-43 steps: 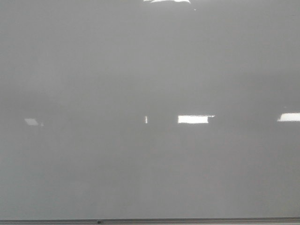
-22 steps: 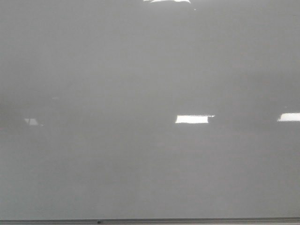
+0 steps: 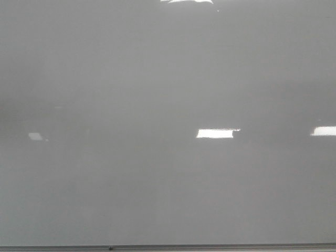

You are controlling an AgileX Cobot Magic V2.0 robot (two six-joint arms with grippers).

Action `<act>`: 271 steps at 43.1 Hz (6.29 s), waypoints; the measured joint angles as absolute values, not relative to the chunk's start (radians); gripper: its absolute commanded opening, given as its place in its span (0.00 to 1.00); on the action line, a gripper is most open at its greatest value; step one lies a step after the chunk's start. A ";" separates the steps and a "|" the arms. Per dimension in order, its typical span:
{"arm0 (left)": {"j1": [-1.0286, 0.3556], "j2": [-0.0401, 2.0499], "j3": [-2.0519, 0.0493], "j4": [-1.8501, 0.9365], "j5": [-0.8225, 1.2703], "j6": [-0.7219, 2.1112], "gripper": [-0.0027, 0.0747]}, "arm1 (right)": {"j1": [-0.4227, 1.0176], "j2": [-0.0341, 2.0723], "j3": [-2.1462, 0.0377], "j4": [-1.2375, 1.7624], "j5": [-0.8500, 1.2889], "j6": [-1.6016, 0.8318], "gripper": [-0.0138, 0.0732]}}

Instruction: Write number 5 on whiteboard

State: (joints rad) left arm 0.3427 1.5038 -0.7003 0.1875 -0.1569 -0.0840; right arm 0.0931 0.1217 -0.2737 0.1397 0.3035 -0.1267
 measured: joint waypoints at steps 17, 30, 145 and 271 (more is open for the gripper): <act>0.343 1.510 -0.700 0.189 -0.117 -0.084 0.02 | 0.093 0.122 -0.274 0.140 0.303 -0.127 0.82; 0.262 1.401 -0.796 0.186 0.314 -0.074 0.01 | 0.093 0.122 -0.274 0.140 0.303 -0.127 0.82; -0.840 1.300 -1.134 -0.126 1.158 0.681 0.01 | 0.620 1.302 -0.989 0.892 0.855 -1.117 0.08; -0.840 1.300 -1.134 -0.125 1.082 0.616 0.01 | 0.151 1.336 -0.997 0.705 0.494 -0.760 0.09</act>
